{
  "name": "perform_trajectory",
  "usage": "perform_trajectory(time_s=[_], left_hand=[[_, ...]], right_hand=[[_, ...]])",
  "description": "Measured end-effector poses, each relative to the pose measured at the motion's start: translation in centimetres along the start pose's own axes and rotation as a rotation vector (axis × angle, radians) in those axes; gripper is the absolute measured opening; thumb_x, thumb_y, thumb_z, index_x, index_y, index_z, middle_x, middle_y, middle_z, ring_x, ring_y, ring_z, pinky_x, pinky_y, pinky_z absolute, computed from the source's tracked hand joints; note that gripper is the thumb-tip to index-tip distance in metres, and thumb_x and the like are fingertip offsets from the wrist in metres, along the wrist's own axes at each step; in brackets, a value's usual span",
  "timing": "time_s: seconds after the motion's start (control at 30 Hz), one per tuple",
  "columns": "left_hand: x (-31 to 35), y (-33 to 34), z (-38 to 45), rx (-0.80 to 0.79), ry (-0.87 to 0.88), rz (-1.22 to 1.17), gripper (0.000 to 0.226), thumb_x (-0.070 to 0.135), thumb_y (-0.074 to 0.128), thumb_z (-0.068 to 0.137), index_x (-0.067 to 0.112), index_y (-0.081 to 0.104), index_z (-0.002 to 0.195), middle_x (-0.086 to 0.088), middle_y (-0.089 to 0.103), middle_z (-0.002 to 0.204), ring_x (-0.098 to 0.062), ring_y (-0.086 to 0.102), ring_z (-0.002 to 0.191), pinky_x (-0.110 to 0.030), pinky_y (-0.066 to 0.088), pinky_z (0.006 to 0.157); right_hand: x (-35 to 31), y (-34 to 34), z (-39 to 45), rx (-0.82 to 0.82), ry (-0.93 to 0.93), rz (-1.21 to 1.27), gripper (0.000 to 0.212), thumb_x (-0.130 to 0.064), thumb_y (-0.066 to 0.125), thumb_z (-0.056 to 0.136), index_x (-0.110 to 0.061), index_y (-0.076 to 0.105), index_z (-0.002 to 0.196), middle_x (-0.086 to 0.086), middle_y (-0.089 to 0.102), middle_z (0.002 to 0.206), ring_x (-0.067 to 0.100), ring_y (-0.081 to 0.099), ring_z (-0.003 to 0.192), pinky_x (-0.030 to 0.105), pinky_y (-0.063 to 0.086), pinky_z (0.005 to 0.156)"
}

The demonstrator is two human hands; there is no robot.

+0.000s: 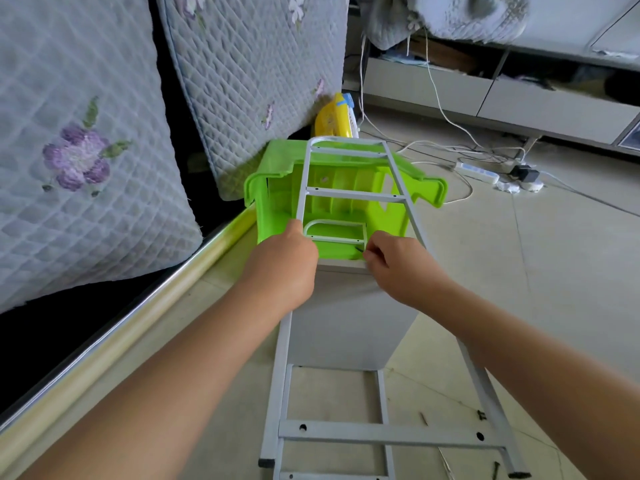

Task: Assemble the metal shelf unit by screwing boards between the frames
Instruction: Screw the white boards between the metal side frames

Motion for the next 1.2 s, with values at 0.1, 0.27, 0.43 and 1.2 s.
perform_trajectory(time_s=[0.1,0.27,0.43,1.2], left_hand=[[-0.6,0.4,0.3,0.022,-0.009,-0.077,0.018,0.016,0.049,0.093,0.003,0.061,0.093,-0.009,0.041,0.098,-0.031,0.055,0.087,-0.036,0.045,0.072],[-1.9,-0.1,0.4,0.04,0.026,-0.246,0.036,0.034,0.052,0.092,0.0,0.064,0.097,-0.007,0.05,0.076,-0.029,0.058,0.099,-0.027,0.039,0.071],[-3.3,-0.1,-0.4,0.088,-0.006,-0.555,0.035,0.03,0.063,0.086,0.016,0.065,0.118,-0.003,0.07,0.106,-0.015,0.063,0.101,-0.021,0.045,0.082],[-4.6,1.5,-0.5,-0.008,-0.019,-0.836,0.049,0.027,0.068,0.082,0.016,0.056,0.128,-0.003,0.066,0.115,-0.01,0.061,0.103,-0.018,0.043,0.078]], right_hand=[[0.3,0.3,-0.1,0.031,0.007,0.017,0.021,-0.019,0.042,0.095,-0.003,0.057,0.099,0.018,0.064,0.094,0.035,0.056,0.089,0.034,0.041,0.067],[0.8,0.5,-0.1,0.073,-0.042,0.05,0.021,-0.018,0.045,0.094,-0.002,0.058,0.098,0.019,0.065,0.089,0.036,0.056,0.085,0.036,0.041,0.069],[-0.1,-1.2,-0.3,0.357,-0.257,0.094,0.028,-0.024,0.05,0.084,0.0,0.063,0.081,0.012,0.061,0.059,0.027,0.054,0.049,0.028,0.038,0.046],[-5.6,-0.9,2.0,-0.137,-0.556,-0.198,0.022,-0.007,0.048,0.089,0.002,0.068,0.093,0.017,0.061,0.089,0.032,0.056,0.085,0.038,0.044,0.074]])
Point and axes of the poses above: each hand's wrist, its own z-axis towards the middle knuckle, its own y-axis out of the palm, x = y × z, the point moved 3 cm from there along z, towards the middle knuckle
